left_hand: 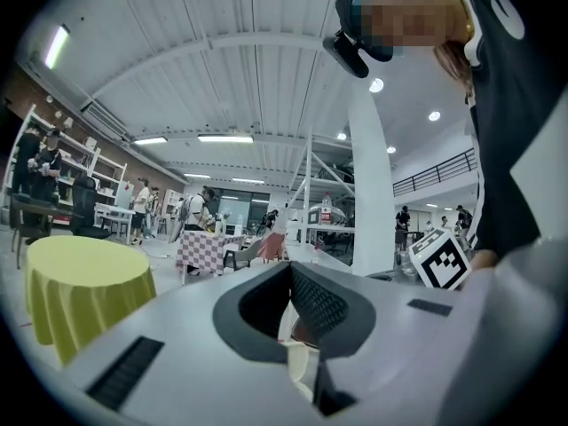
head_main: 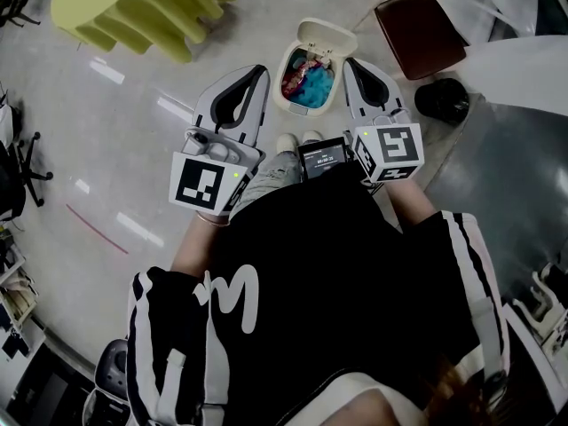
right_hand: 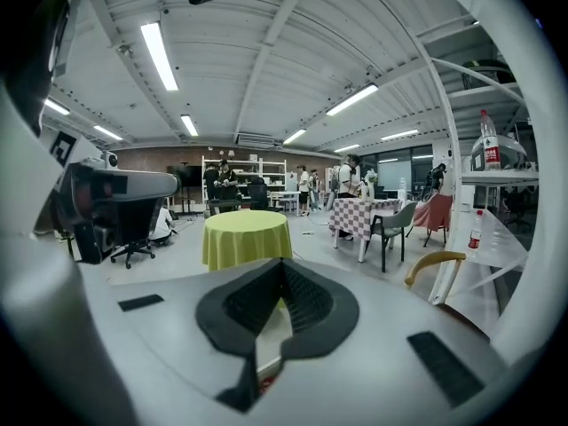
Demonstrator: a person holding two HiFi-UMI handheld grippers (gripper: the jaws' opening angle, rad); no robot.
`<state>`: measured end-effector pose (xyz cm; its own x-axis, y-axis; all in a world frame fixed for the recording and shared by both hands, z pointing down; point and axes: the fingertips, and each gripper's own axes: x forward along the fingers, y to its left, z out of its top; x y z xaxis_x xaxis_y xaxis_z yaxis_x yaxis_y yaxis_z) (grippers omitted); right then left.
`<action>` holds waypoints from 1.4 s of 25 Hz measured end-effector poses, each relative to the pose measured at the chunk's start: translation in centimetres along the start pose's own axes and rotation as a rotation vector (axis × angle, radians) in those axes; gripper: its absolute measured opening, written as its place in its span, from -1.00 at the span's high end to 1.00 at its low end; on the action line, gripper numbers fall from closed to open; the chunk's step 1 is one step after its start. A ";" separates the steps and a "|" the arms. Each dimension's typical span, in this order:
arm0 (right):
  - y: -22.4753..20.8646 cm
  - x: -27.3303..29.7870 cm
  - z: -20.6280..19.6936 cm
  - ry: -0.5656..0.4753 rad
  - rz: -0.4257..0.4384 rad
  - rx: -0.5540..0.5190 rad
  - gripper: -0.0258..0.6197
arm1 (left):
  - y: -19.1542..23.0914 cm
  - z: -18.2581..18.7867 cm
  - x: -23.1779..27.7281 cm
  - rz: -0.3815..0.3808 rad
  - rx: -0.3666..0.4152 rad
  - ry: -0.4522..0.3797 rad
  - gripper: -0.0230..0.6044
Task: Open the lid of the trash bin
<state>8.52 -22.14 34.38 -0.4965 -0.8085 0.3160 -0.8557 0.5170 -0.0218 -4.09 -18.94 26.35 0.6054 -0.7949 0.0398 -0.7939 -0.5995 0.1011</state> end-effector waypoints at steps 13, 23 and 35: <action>0.6 -2.1 2.1 -0.080 0.003 -0.023 0.91 | -0.2 0.7 0.0 0.013 0.020 0.012 0.90; 0.6 -2.1 3.6 -0.149 0.034 -0.038 0.91 | 0.1 1.0 1.2 -0.010 0.023 -0.016 0.91; 0.0 -1.4 4.0 -0.158 0.037 -0.046 0.91 | 0.7 0.9 2.5 -0.020 0.016 -0.008 0.90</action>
<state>8.58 -22.14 30.16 -0.5476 -0.8208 0.1625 -0.8305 0.5568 0.0140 -3.17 -21.45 25.59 0.6208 -0.7834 0.0300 -0.7825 -0.6168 0.0855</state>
